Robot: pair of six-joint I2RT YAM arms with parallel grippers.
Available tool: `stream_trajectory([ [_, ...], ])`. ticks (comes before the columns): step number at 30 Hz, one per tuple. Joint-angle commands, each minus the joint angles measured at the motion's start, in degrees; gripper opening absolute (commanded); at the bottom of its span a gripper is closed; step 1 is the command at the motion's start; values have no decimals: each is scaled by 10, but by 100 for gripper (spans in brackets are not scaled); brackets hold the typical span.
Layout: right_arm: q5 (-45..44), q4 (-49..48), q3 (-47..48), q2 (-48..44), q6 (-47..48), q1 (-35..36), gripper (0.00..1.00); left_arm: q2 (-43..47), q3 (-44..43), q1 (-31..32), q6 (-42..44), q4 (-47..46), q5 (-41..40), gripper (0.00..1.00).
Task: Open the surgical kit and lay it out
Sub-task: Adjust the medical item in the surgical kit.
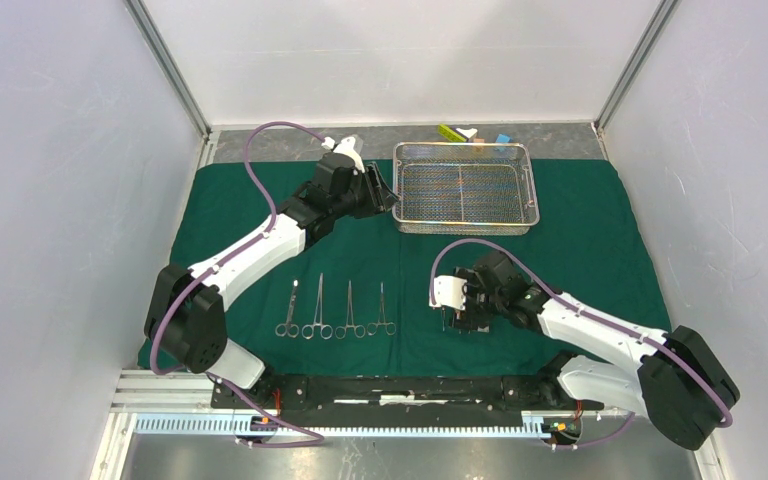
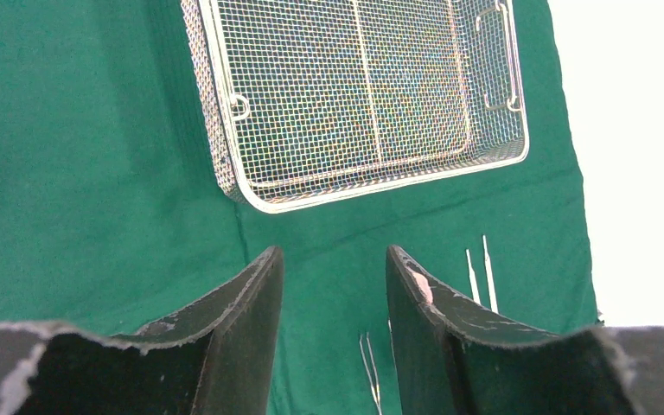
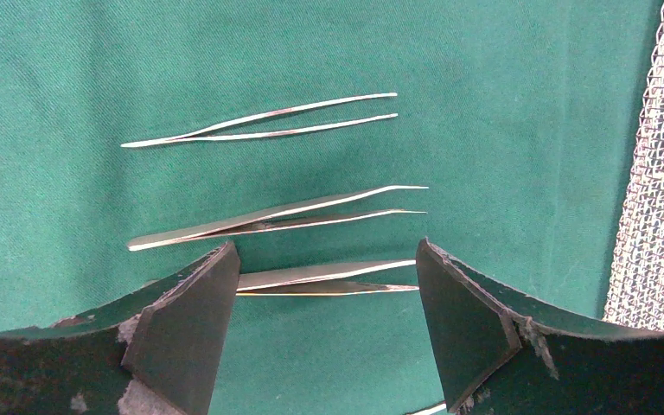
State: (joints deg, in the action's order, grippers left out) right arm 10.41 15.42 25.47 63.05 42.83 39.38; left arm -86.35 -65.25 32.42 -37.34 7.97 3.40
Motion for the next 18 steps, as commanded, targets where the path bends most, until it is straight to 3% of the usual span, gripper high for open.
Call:
stream_trajectory([
  [1,16,23,15,-1,9,4,82,-1,-2,-4,-21,-26,6,54],
  [18,13,43,24,11,13,23,83,-4,-3,-5,-27,-27,13,56],
])
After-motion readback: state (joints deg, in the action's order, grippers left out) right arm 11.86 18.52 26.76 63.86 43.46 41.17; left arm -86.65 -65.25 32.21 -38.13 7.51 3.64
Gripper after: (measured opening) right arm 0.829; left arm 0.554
